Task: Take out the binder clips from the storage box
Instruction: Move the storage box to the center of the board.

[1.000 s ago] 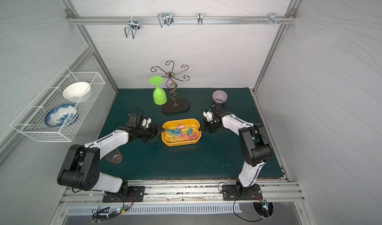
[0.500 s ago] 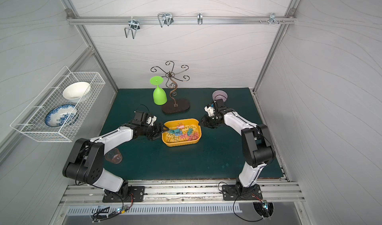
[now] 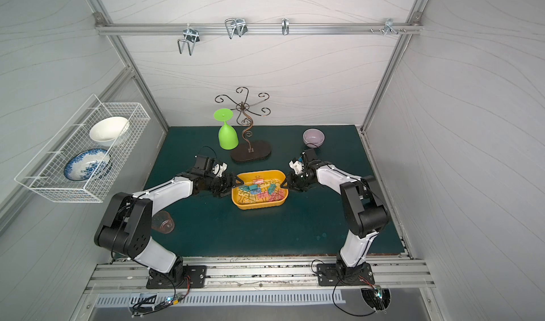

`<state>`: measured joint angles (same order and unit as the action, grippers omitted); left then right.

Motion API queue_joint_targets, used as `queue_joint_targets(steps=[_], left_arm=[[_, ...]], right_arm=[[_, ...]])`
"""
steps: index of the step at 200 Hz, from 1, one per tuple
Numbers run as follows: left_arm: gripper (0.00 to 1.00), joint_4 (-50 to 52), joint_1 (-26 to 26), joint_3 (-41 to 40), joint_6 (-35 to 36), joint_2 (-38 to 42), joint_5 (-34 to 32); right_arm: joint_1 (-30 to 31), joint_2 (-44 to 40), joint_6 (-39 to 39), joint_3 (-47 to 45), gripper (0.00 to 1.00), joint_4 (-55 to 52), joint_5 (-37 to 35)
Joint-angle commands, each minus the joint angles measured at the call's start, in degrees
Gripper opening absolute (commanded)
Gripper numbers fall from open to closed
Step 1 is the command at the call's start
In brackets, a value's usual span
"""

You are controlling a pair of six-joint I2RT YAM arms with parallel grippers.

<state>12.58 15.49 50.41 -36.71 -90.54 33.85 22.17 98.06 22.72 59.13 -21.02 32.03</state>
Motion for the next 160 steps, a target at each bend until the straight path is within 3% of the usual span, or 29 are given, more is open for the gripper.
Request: queue_joint_targets(steps=[1,32,88,127,160], left_arm=[[0.76,0.52,1.13,2.29,1.49,0.0,0.68],[0.79,0.27,1.21,0.85,0.63,1.21,-1.82],[0.8,0.86,1.23,3.9,0.43,-1.04,-0.86],[0.84,4.23,1.21,2.15,0.48,1.48,-6.16],[0.91,5.88,1.21,-0.43,0.94,6.17,-10.82]], right_arm=[[0.41,-4.47,-0.02,-1.98,0.37,0.02,1.61],[0.03,-5.41,-2.44,-2.05,0.38,-3.49,-1.01],[0.77,-7.07,-3.49,-2.64,0.35,-4.44,2.87],[-0.29,-7.32,-4.15,-1.49,0.38,-8.82,-6.62],[1.69,-10.03,-9.63,2.59,0.33,-9.82,-18.66]])
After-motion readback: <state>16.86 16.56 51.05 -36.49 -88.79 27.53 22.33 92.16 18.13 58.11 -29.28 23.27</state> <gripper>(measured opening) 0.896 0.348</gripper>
